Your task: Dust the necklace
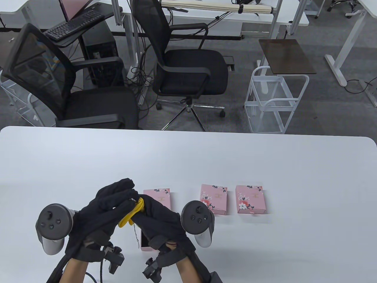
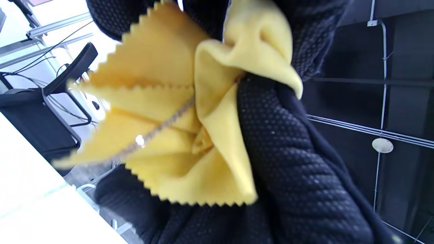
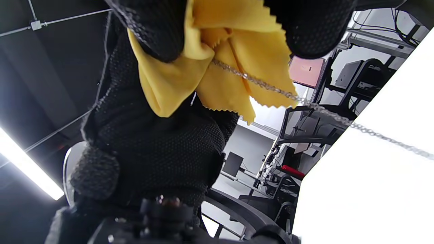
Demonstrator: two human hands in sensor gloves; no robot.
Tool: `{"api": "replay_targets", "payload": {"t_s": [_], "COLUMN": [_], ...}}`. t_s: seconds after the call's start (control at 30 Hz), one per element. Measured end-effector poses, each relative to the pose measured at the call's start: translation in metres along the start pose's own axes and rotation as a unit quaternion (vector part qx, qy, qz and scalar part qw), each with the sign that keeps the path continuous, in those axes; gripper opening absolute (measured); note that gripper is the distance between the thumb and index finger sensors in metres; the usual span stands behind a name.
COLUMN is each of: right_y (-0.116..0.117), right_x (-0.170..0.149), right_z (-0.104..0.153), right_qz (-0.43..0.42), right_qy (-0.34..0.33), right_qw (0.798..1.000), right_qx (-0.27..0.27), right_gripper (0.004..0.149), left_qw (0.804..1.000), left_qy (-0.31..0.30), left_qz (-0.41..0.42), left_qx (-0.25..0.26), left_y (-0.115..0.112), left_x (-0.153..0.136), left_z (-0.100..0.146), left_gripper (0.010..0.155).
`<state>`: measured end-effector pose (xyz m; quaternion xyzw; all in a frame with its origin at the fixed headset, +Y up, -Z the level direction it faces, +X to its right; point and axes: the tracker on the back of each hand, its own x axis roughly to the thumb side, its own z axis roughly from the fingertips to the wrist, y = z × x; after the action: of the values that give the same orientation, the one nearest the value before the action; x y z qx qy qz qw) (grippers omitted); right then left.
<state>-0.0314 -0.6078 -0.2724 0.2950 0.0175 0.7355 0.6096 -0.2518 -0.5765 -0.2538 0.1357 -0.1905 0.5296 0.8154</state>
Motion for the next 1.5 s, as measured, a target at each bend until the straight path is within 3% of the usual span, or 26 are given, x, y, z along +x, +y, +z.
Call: {"api": "replay_targets", "payload": {"t_s": [0.23,0.33,1.07,1.33,1.5], "right_y": [-0.0027,-0.0034,-0.0014,-0.0019,-0.0012], "right_x": [0.0088,0.0075,0.0047,0.0026,0.0044], "right_z": [0.0034,0.0032,0.0005,0.0018,0.0004], "right_qz": [0.112,0.1,0.129,0.15,0.172], "right_qy": [-0.023,-0.017,0.0,0.013,0.011], "right_qw": [0.992,0.993,0.991,0.986,0.984], "right_qx": [-0.054,-0.066,-0.043,-0.075,-0.051], "right_gripper": [0.042,0.042,0.041,0.041,0.04], "left_qw": [0.999,0.999,0.998,0.998,0.998], "left_qy": [-0.018,-0.02,-0.019,-0.021,-0.018], "left_qz": [-0.017,-0.017,-0.034,-0.036,-0.042], "left_qx": [0.032,0.04,0.043,0.046,0.046], "left_y": [0.0025,0.0027,0.0002,-0.0016,-0.0034], "left_x": [0.0057,0.0058,0.0024,0.0028,0.001], "left_z": [0.0025,0.0028,0.0008,0.0015,0.001], "left_gripper": [0.035,0.035,0.035,0.035,0.035]}}
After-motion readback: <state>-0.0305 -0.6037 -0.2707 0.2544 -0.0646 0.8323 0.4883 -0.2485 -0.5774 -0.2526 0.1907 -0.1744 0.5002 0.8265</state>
